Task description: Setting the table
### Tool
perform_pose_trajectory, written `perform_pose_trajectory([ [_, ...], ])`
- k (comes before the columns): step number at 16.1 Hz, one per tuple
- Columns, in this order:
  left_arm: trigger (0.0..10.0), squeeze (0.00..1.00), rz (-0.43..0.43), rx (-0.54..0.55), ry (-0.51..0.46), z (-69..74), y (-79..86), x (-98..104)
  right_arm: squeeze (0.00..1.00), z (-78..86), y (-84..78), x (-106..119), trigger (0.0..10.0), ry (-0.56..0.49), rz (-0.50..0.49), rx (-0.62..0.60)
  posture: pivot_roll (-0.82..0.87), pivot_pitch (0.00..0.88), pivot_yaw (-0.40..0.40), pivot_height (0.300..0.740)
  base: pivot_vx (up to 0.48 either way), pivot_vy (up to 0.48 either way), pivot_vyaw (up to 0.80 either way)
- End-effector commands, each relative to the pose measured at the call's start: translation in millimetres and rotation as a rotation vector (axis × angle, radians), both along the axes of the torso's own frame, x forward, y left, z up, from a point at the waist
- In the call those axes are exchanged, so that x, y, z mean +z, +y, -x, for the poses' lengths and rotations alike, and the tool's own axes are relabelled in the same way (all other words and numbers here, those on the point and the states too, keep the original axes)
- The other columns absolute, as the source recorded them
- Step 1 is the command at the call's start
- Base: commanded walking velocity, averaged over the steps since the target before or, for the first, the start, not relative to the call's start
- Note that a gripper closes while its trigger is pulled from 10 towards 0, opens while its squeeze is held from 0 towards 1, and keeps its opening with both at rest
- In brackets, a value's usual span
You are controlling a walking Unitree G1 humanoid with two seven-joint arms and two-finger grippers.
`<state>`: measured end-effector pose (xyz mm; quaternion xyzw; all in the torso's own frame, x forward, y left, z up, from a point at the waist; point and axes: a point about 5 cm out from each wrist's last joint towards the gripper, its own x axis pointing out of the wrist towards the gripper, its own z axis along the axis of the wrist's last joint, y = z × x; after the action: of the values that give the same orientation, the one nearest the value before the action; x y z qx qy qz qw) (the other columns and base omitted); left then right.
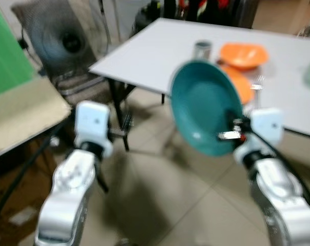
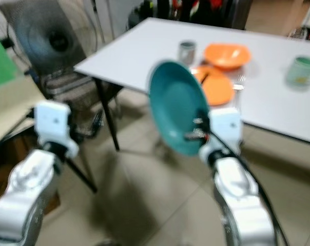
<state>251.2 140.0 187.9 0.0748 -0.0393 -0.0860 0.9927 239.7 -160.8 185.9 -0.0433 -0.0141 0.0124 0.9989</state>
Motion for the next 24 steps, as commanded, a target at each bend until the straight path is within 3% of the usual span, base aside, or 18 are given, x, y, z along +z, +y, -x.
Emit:
perform_pose_trajectory([
  [1, 10.0, 0.05, -0.002, 0.024, -0.002, -0.4, 6.3, 0, 0.0, -0.1, 6.7, 11, 10.0, -0.05, -0.021, 0.029, -0.11, 0.037, 0.092, 0.74, 0.0, 0.0, -0.45],
  [4, 10.0, 0.0, 0.02, 0.045, -0.011, 0.2, 9.2, 1, 0.0, -2.7, 1.5, 7, 10.0, -0.008, -0.069, -0.003, -0.11, 0.031, 0.085, 0.74, 0.0, 0.0, -0.8],
  [12, 10.0, 0.0, 0.049, 0.069, -0.049, 3.7, 13.7, 4, 0.0, -8.1, -7.2, 9, 10.0, 0.049, -0.14, -0.025, -0.11, 0.039, 0.077, 0.74, 0.0, 0.0, -0.8],
  [16, 10.0, 0.0, 0.019, 0.089, -0.033, 10.2, 17.2, -2, 0.0, -10.0, -1.0, 12, 10.0, 0.066, -0.151, 0.04, -0.08, 0.045, 0.027, 0.74, 0.0, 0.0, -0.8],
  [20, 10.0, 0.0, 0.003, 0.153, -0.031, 22.2, 31.1, -2, 0.0, -16.6, 11.0, 7, 10.0, 0.1, -0.185, 0.118, -0.05, 0.052, -0.017, 0.74, 0.0, 0.0, -0.8],
  [24, 10.0, 0.0, -0.013, 0.157, -0.029, 24.0, 35.2, 0, 0.0, -18.4, 15.2, 6, 10.0, 0.112, -0.208, 0.154, -0.05, 0.06, -0.007, 0.74, 0.259, 0.0, 0.0],
])
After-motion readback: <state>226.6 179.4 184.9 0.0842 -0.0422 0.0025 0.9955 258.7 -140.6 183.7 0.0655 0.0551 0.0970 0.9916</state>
